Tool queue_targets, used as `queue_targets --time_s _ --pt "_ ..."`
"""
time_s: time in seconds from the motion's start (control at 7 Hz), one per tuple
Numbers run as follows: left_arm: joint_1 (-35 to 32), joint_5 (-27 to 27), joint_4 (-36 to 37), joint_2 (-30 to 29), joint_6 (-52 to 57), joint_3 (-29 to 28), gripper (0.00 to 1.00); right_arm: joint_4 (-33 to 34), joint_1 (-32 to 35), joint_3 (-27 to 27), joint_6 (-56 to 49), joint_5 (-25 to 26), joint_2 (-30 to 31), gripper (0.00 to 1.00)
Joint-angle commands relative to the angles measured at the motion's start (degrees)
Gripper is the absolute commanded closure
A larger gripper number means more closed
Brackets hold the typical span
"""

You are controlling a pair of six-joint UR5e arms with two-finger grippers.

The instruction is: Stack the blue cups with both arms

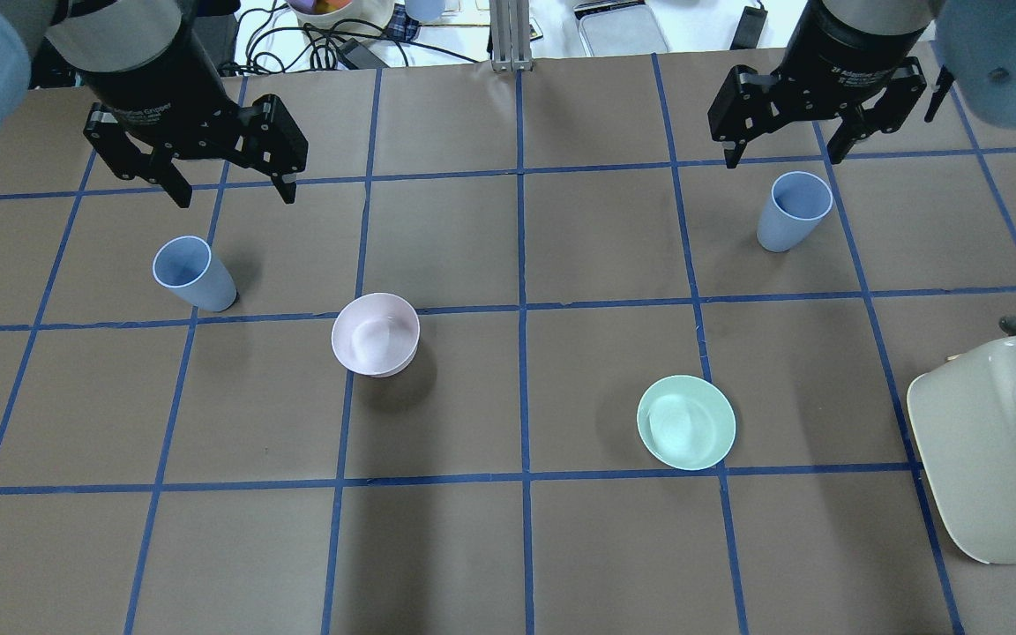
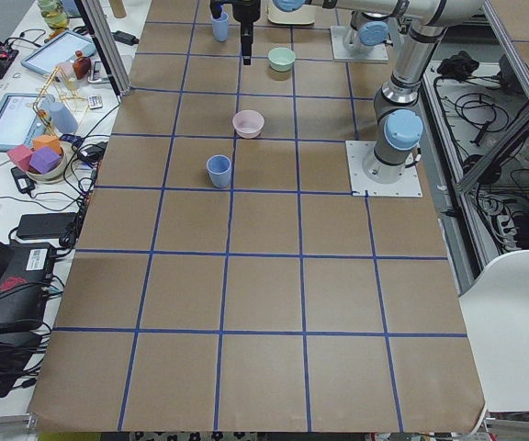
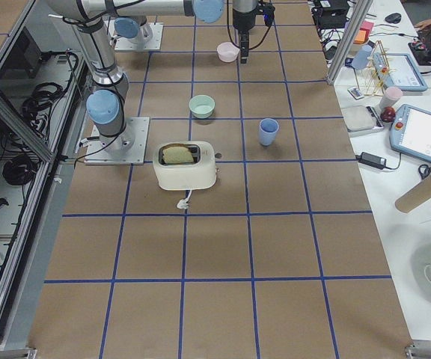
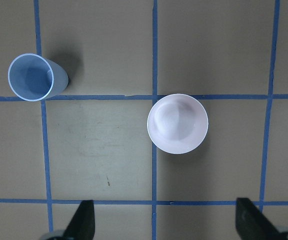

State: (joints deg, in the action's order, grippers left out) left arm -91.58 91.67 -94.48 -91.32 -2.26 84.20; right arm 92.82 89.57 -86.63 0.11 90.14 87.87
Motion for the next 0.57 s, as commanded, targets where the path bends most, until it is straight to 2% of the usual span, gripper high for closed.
queue_targets --time_s 0.0,0.43 --pt "0.0 0.0 0.0 -0.2 0.0 -0.1 0.00 0.7 0.0 0.1 0.1 0.2 0.0 0.00" --pt "0.0 0.0 0.0 0.1 0.0 0.0 0.00 0.4 0.0 -0.1 0.1 0.4 0.0 0.00"
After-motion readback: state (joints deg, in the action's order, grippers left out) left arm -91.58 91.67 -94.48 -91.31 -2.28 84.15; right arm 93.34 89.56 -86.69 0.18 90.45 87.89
